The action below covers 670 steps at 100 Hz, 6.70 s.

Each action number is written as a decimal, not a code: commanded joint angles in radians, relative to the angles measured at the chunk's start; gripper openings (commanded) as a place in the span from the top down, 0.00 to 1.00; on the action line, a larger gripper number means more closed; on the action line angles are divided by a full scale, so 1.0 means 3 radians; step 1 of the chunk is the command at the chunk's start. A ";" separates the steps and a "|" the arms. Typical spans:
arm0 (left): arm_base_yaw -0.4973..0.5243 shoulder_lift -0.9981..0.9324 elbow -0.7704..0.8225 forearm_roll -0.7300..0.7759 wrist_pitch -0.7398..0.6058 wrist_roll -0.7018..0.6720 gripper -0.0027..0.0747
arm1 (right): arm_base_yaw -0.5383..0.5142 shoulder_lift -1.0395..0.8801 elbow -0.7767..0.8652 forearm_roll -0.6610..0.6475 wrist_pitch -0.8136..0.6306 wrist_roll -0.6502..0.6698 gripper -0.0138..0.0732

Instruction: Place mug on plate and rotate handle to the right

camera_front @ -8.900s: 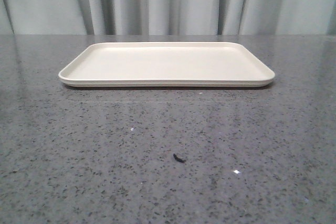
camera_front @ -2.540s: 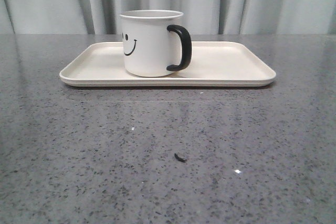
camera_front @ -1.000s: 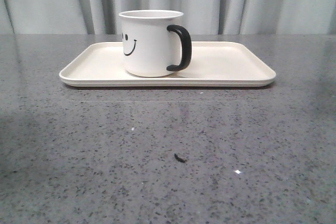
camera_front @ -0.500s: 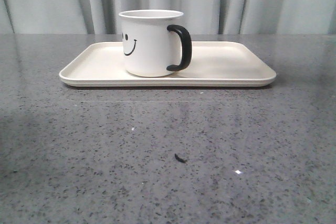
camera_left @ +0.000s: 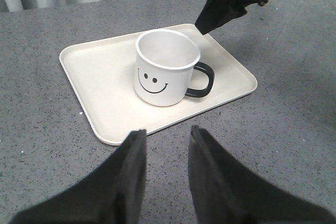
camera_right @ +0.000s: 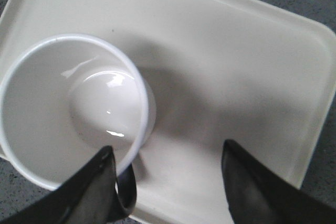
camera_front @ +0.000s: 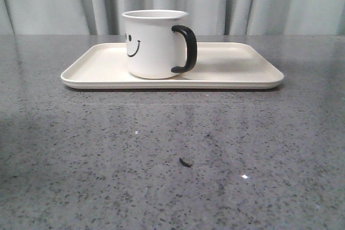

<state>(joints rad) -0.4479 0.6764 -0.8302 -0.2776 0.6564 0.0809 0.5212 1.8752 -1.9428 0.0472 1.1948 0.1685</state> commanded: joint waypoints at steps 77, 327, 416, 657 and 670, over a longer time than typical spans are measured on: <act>-0.0022 -0.0005 -0.0082 0.0004 -0.0301 -0.0006 0.72 | -0.0001 0.0151 -0.0160 0.0259 -0.0431 0.0134 0.33; -0.0022 -0.0005 -0.0082 0.0008 -0.0329 -0.0006 0.72 | -0.0008 0.0350 -0.0621 0.0392 0.0112 -0.2621 0.39; -0.0022 -0.0012 -0.0010 0.0011 -0.0378 -0.0006 0.78 | -0.0008 -0.0634 -0.0588 0.0725 0.0471 -0.2363 0.91; -0.0022 -0.1544 0.0994 0.0062 -0.0706 0.0172 0.99 | -0.0008 -0.5340 0.4604 0.1117 -0.2613 -0.2361 0.91; -0.0022 -0.1544 0.0994 0.0062 -0.0706 0.0172 0.99 | -0.0008 -0.5340 0.4604 0.1117 -0.2613 -0.2361 0.91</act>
<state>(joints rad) -0.4479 0.2024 -0.5059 -0.2433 0.5233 0.1330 0.5212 0.2660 -0.5396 0.3674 0.4848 -0.5366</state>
